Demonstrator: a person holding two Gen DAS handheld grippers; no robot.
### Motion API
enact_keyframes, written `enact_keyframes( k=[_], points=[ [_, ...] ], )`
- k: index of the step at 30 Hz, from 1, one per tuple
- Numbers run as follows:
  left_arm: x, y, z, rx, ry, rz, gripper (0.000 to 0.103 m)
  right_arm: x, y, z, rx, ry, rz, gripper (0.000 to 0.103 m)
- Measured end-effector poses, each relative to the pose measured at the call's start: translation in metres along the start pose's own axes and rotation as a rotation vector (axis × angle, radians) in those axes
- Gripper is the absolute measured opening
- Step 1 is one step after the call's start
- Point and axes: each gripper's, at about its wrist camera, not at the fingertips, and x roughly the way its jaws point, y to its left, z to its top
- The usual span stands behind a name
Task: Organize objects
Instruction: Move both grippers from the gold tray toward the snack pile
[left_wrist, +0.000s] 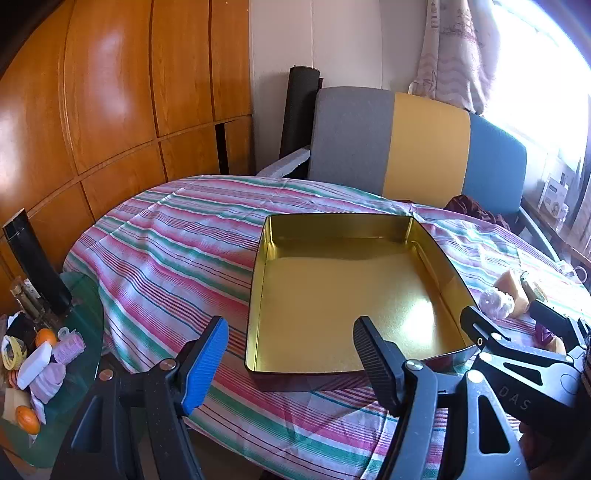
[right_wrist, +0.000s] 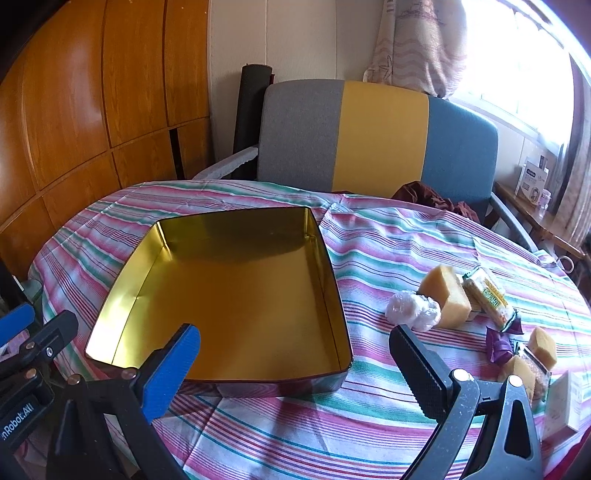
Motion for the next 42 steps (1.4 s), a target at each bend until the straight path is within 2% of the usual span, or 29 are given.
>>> enact_keyframes(
  k=[14, 17, 21, 23, 27, 30, 33, 35, 42],
  points=[
    [0.010, -0.014, -0.004, 0.041, 0.038, -0.036, 0.071, 0.009, -0.012, -0.003, 0.013, 0.021, -0.008, 0.103],
    [0.014, -0.017, -0.006, 0.052, 0.059, -0.091, 0.071, 0.011, -0.015, -0.003, 0.019, 0.026, -0.010, 0.103],
    [0.017, -0.023, -0.010, 0.058, 0.096, -0.245, 0.071, 0.014, -0.025, -0.004, 0.034, 0.036, -0.020, 0.103],
    [0.018, -0.030, -0.011, 0.073, 0.128, -0.271, 0.071, 0.014, -0.030, -0.005, 0.046, 0.038, -0.028, 0.103],
    [0.018, -0.051, -0.016, 0.141, 0.135, -0.331, 0.071, 0.013, -0.046, -0.006, 0.069, 0.043, -0.038, 0.103],
    [0.015, -0.063, -0.013, 0.171, 0.127, -0.398, 0.071, 0.011, -0.070, -0.009, 0.099, 0.054, -0.050, 0.103],
    [0.011, -0.079, -0.009, 0.215, 0.114, -0.431, 0.072, 0.009, -0.106, -0.013, 0.143, 0.080, -0.080, 0.103],
    [0.012, -0.092, -0.004, 0.248, 0.120, -0.458, 0.076, 0.006, -0.134, -0.015, 0.181, 0.091, -0.107, 0.103],
    [0.023, -0.161, 0.012, 0.386, 0.208, -0.547, 0.077, -0.014, -0.253, -0.026, 0.364, 0.124, -0.279, 0.103]
  ],
)
